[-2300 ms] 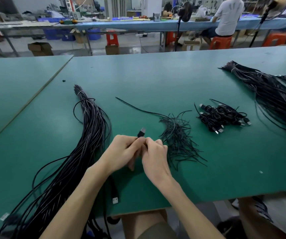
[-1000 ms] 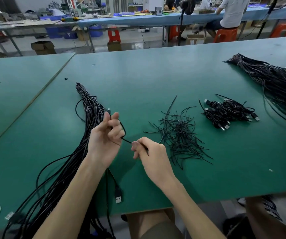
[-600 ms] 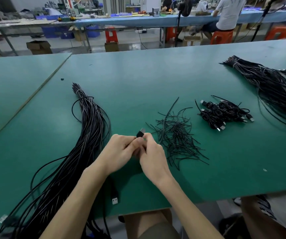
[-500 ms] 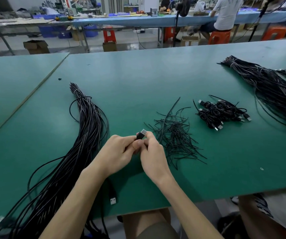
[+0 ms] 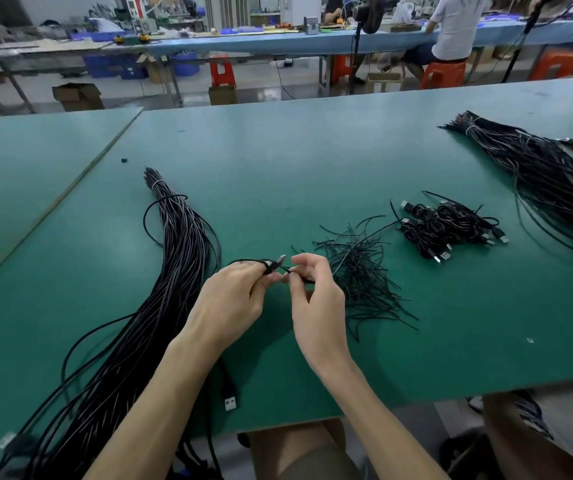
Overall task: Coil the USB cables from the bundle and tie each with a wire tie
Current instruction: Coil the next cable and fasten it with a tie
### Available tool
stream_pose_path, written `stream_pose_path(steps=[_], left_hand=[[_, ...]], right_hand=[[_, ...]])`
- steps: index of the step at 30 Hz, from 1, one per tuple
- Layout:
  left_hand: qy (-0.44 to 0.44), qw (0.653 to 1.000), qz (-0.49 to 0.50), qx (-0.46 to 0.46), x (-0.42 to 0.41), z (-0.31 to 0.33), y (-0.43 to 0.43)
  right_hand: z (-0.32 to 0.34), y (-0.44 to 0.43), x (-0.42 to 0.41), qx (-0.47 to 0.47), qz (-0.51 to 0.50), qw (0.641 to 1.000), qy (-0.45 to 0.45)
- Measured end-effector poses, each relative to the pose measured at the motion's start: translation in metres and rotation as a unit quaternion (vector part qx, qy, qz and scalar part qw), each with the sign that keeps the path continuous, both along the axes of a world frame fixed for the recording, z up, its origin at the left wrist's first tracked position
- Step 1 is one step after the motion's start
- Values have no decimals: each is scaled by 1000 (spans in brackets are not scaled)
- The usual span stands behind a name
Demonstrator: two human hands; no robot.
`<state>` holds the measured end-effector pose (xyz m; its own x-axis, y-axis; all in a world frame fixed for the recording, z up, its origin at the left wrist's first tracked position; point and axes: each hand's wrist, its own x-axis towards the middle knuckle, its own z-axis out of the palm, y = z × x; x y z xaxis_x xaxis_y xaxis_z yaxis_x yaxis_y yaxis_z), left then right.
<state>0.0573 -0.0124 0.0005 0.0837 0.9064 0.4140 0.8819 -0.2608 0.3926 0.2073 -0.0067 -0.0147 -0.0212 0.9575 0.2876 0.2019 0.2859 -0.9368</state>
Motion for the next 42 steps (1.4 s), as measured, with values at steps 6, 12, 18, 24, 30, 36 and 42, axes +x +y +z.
stream_pose_path(steps=[6, 12, 18, 24, 30, 36, 42], left_hand=[[-227, 972, 4, -63, 3, -6, 4], [-540, 834, -41, -101, 2, -1, 8], [-733, 654, -122, -142, 1, 8, 8], [-810, 556, -115, -151, -7, 13, 8], [-714, 679, -87, -147, -5, 13, 4], [-260, 965, -36, -8, 8, -1, -1], [17, 998, -33, 46, 5, -1, -2]], right_hand=[[0, -3, 0, 48, 24, 999, -3], [-6, -4, -5, 30, 96, 993, -66], [-6, -2, -5, 10, 118, 990, -78], [-6, -2, -3, -16, 142, 982, -125], [-5, -1, -2, -34, 123, 987, -102], [-8, 0, -4, -66, 108, 989, -79], [-8, 2, -2, -49, 52, 996, -53]])
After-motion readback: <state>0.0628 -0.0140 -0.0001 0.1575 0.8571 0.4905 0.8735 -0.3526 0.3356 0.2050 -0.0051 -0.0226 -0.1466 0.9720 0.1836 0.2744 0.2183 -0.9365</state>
